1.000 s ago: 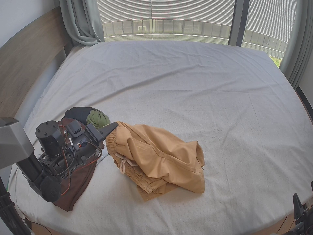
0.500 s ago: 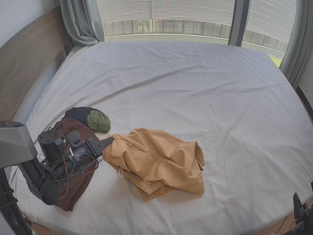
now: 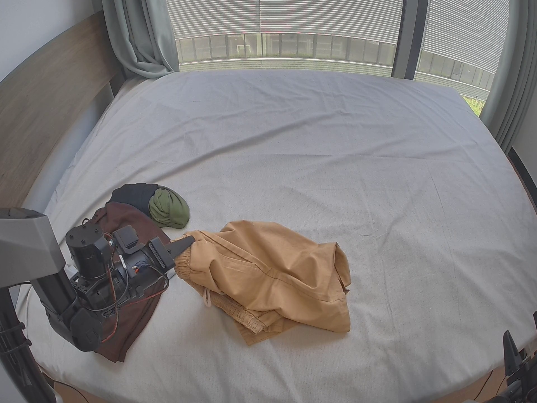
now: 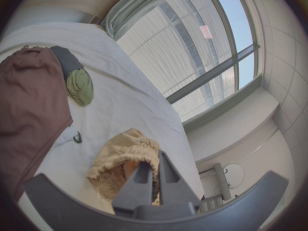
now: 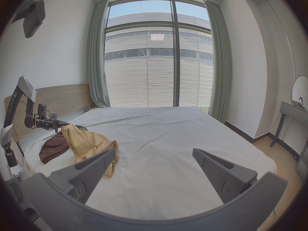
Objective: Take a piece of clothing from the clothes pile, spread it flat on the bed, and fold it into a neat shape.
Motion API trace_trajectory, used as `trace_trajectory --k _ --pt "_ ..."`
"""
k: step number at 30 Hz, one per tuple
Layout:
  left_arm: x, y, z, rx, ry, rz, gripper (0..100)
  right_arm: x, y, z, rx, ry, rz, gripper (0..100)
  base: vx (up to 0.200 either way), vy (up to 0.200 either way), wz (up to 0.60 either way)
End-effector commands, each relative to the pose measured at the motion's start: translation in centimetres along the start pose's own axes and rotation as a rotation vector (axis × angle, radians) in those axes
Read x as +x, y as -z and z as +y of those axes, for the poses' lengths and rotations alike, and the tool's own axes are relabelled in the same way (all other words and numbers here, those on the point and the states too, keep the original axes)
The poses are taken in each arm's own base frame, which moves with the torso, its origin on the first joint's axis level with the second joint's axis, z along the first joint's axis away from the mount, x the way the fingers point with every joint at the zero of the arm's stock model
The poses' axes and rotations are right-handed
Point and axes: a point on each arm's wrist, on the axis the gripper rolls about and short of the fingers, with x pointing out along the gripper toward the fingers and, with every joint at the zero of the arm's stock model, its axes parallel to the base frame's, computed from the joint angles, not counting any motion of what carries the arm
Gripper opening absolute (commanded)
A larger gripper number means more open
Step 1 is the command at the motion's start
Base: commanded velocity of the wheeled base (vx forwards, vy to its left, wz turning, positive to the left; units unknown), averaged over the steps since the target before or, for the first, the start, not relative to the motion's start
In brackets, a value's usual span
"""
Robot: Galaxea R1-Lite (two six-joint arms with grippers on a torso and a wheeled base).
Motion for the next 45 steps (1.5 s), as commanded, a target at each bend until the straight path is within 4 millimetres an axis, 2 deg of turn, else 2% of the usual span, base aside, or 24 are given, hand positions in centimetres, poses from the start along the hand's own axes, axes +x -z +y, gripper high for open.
trace_trajectory --k 1,2,4,6,7,8,10,13,15,18,21,25,39,45 --pt "0.0 0.0 0.0 -0.001 0.0 0.001 0 -0.1 -0.4 0.0 0.014 0.003 -0.072 100 0.0 0.0 0.0" --pt "0.0 0.1 0.0 -0.002 -0.002 0.003 0 -0.3 -1.4 0.0 0.014 0.005 -0.139 100 0.0 0.0 0.0" --pt "0.0 0.1 0.0 -0.002 -0.002 0.005 0 -1.0 -4.6 0.1 0.012 0.002 -0.28 100 0.0 0.0 0.0" --pt "0.0 0.3 0.0 -0.003 0.0 0.011 0 -0.8 -7.6 0.2 0.008 -0.04 -0.28 100 0.0 0.0 0.0" --pt "0.0 0.3 0.0 -0.003 0.0 0.011 0 -0.8 -7.6 0.2 0.008 -0.04 -0.28 100 0.0 0.0 0.0" --pt "0.1 0.3 -0.1 -0.001 0.004 0.013 0 -0.1 -9.2 0.4 0.002 -0.108 -0.238 100 0.0 0.0 0.0" --pt "0.2 0.1 -0.2 0.002 0.01 0.005 0 1.6 -11.0 0.6 0.01 -0.238 -0.137 100 0.0 0.0 0.0" --pt "0.1 0.1 -0.3 0.004 0.013 0.002 0 2.8 -12.2 0.7 0.043 -0.322 -0.077 100 0.0 0.0 0.0" --pt "0.0 0.0 -0.4 0.006 0.014 -0.002 0 5.0 -14.3 1.2 0.105 -0.441 -0.011 100 0.0 0.0 0.0" --pt "-0.3 -0.2 -0.7 0.01 0.019 -0.009 0 7.2 -16.3 2.0 0.136 -0.557 0.037 100 0.0 0.0 0.0" --pt "-0.8 -0.2 -1.1 0.01 0.024 -0.012 0 9.1 -17.4 2.7 0.154 -0.599 0.079 100 0.0 0.0 0.0" --pt "-1.0 -0.3 -1.4 0.015 0.03 -0.016 0 11.3 -17.2 3.8 0.182 -0.645 0.162 100 0.0 0.0 0.0" --pt "-0.8 -0.2 -1.1 0.039 0.023 -0.011 0 18.0 -10.6 6.6 0.264 -0.656 0.379 100 0.0 0.0 0.0" --pt "-0.8 -0.2 -1.0 0.038 0.022 -0.008 0 19.2 -9.3 7.6 0.329 -0.668 0.433 100 0.0 0.0 0.0"
